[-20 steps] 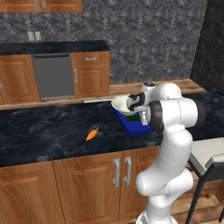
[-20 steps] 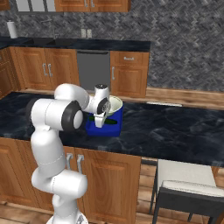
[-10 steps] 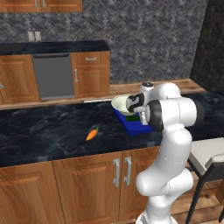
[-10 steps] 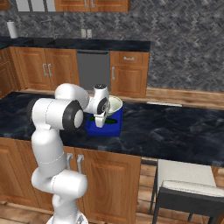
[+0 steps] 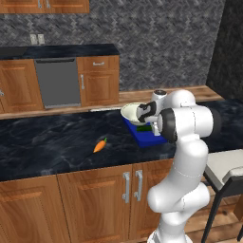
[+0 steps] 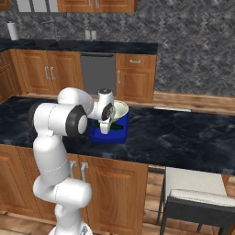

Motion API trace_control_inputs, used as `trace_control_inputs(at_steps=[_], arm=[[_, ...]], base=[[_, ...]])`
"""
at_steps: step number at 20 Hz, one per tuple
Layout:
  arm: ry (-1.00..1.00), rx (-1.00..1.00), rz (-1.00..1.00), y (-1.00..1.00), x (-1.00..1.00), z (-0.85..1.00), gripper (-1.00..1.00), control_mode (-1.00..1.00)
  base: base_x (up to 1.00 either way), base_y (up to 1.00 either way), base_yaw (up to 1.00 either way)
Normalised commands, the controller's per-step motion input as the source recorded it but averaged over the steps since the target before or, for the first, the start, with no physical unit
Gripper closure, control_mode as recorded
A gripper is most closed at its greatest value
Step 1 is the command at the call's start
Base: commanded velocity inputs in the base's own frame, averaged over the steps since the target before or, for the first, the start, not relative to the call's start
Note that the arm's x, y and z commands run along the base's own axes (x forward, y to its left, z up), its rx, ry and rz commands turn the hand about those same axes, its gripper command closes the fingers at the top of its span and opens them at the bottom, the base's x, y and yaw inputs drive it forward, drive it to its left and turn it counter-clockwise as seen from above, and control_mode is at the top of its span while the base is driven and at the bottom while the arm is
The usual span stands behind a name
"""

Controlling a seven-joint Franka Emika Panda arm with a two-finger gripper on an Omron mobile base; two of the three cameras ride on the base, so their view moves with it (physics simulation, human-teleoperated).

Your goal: Place the two vegetables and bowl onto the tray for setting up a vegetable dip station.

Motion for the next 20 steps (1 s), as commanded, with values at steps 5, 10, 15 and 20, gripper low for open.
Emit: trace_control_inputs(at_steps=[5, 10, 15, 20], arm=[[-0.03, 0.0, 0.02, 0.0, 0.01, -0.02, 1.0, -1.0], [-0.02, 0.0, 0.01, 0.0, 0.0, -0.02, 1.0, -1.0], [-0.01, 0.0, 0.0, 0.0, 0.0, 0.0, 1.0, -1.0], [0.0, 0.0, 0.0, 0.0, 0.01, 0.0, 1.0, -1.0]], base=[[0.0, 0.0, 0.0], [0.0, 0.0, 0.0], [0.0, 0.0, 0.0], [0.0, 0.0, 0.0]])
